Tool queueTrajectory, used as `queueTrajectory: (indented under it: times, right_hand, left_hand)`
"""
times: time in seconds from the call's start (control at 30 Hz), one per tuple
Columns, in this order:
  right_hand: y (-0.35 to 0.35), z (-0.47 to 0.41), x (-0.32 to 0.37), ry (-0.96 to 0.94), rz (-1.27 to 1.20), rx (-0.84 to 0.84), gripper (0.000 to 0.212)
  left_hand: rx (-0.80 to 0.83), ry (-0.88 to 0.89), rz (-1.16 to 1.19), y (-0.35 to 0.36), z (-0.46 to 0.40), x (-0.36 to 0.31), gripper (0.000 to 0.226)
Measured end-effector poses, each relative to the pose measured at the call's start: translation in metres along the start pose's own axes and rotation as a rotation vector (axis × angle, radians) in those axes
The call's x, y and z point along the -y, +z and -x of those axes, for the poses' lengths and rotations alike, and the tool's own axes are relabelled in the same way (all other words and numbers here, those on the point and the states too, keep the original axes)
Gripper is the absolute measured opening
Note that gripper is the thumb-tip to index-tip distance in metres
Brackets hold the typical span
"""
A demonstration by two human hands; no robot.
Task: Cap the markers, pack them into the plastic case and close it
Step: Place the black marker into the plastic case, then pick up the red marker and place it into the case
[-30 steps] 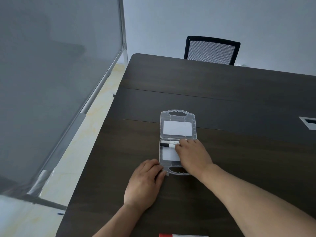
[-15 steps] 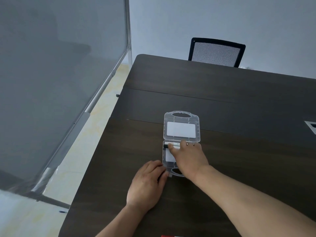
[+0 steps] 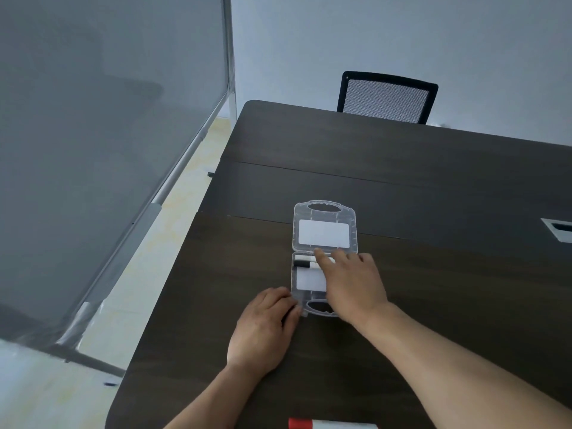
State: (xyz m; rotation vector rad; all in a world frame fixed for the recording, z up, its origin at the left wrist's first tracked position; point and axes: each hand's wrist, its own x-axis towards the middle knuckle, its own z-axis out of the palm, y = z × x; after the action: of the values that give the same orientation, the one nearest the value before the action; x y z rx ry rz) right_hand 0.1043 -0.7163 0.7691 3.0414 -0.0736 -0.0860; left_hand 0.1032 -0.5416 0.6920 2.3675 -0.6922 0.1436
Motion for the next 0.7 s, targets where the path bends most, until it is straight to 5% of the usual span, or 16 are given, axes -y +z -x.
queueTrajectory:
  times: [0.13,0.3,0.5,0.7]
  right_hand:
    - [-0.011,0.039,-0.003,-0.129,-0.206,-0.072,0.044]
    - [0.002,0.119,-0.003,-0.255,-0.413,0.064,0.037]
    - [0.039,0.185,0.0,-0.364,-0.391,0.128,0.043]
    - [0.061,0.183,-0.002,-0.463,-0.362,0.005,0.022]
  left_hand:
    - [0.012,-0.005,0.016,-0.002,-0.002,-0.002,0.022]
    - [0.049,-0.023,0.002,-0.004,-0.001,-0.003,0.025]
    - [0.049,-0.036,0.003,-0.005,0.001,-0.004,0.025]
    - [0.034,-0.029,0.001,-0.007,0.002,-0.006,0.023]
